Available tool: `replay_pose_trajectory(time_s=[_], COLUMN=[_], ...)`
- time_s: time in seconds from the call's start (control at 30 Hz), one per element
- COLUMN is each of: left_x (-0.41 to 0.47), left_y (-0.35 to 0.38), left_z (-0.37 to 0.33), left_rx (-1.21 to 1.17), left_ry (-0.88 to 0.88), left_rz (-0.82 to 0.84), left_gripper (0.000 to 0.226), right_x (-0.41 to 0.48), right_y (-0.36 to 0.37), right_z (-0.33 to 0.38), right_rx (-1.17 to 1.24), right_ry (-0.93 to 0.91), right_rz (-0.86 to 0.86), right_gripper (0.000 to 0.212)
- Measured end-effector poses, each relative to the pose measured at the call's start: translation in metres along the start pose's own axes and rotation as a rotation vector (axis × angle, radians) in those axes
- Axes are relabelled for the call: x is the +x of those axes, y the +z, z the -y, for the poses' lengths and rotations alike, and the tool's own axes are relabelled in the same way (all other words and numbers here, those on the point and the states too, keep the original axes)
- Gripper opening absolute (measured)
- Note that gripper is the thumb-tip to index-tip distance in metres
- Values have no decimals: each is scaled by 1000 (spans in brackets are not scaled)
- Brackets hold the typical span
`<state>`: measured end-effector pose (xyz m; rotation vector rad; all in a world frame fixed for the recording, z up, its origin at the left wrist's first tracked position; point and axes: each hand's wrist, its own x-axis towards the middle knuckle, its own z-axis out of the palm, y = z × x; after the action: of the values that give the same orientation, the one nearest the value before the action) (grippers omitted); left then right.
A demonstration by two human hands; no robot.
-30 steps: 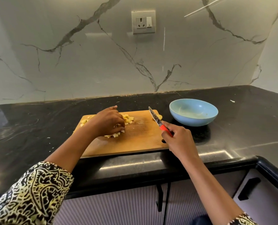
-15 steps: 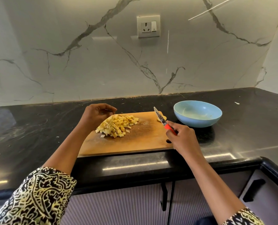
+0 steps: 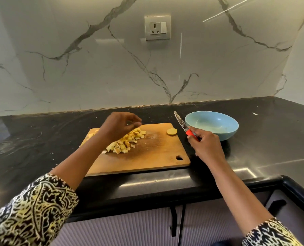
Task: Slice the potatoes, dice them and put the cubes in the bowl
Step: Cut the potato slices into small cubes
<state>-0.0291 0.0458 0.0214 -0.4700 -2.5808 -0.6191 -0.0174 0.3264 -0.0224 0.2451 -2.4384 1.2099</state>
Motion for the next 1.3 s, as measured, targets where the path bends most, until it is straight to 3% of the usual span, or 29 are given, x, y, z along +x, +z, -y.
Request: replay_pose_trajectory(time_s=[0.13,0.27,0.37,0.5,0.7,0.97,1.13,1.3], left_x=[43,76,86,84,46,-17,-30,-32], left_y=[42,86,100,95,59,45,41,43], left_z=[-37,-58,-57,-53,-52,-31,-20,-22], left_rx=[164,211,269,170,180,317,229,197], left_ry=[8,-60,-42,-56,-56,-18,93,128], left_rz=[381,516,502,471,296,324,300,245], left_gripper=[53,68,61,53,55,64,39,32], right_x=[2,2,1,1,0,-14,-28,-36], right_y=[-2,-2,-2,-3,-1,17,17,11], right_z=[-2,-4,-5,-5,-2,19,30,41], right_rx=[5,-39,-56,-72,-86,-202,-193,-322], right_ry=[3,-26,-34,-43,-48,-151,-170,-157], right_rz=[1,21,24,18,18,88,113,144], right_gripper=[34,36,38,40,40,43,42,41])
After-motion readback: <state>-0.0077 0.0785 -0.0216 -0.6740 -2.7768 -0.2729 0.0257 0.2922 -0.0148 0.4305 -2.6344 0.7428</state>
